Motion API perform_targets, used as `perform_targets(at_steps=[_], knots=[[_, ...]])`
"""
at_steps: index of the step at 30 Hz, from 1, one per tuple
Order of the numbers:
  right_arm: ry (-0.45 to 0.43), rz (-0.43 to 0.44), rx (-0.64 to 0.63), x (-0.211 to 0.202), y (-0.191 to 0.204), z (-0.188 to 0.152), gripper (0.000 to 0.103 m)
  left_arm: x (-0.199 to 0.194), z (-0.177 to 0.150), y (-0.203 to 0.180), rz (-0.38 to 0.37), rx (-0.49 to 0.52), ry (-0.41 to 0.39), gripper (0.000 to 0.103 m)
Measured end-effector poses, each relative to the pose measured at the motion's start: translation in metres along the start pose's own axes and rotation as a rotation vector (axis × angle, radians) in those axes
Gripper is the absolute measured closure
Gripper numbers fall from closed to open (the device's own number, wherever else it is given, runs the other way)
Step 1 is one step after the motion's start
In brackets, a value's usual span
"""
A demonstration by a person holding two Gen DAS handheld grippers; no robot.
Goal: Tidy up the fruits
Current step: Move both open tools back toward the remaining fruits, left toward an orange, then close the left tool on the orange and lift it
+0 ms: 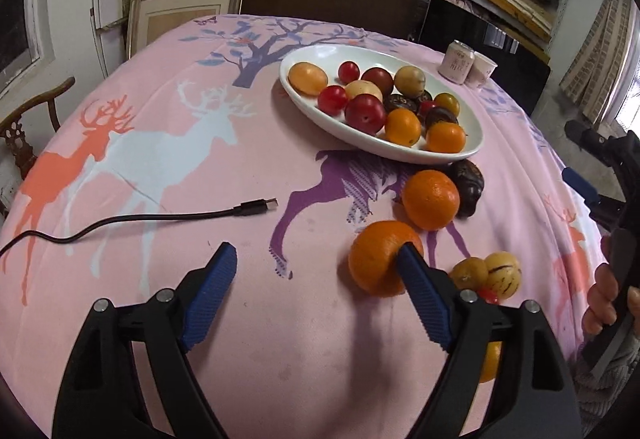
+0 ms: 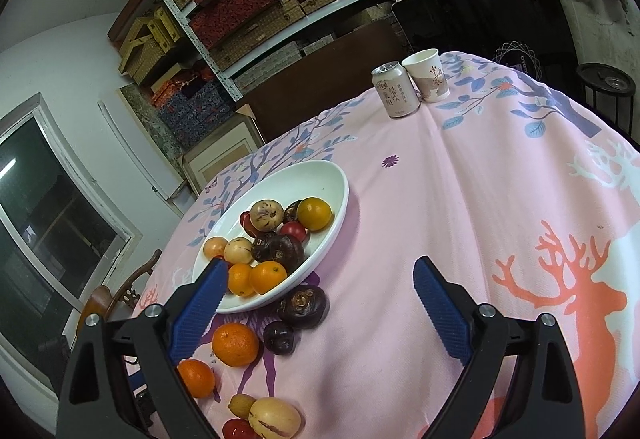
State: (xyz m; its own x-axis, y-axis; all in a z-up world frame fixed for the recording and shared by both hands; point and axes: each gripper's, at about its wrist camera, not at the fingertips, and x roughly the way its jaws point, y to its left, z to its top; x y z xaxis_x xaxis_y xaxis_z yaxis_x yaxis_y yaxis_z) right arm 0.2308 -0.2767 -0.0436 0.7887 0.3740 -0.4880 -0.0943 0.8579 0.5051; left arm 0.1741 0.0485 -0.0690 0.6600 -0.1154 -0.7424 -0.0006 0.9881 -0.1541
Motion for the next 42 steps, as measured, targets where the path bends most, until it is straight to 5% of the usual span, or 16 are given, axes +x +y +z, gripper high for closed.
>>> perform_targets(at_steps=[14,21,34,42], knots=[[0.017,-0.012,0.010,0.004,-0.002,-0.002,0.008,0.008,-0.005,-0.045,-0.016,0.200,0.012,0.022],[0.017,-0.012,0.010,0.004,-0.001,-0.002,0.008,0.026,0.000,-0.045,-0.064,0.184,0.087,0.053],[0.035,-0.023,-0.007,0.008,0.001,-0.005,0.008,0.033,0.006,-0.043,-0.056,0.175,0.088,0.058],[0.120,-0.025,-0.106,0.005,0.014,-0.030,0.008,0.028,0.010,-0.026,0.027,0.114,0.055,0.058]])
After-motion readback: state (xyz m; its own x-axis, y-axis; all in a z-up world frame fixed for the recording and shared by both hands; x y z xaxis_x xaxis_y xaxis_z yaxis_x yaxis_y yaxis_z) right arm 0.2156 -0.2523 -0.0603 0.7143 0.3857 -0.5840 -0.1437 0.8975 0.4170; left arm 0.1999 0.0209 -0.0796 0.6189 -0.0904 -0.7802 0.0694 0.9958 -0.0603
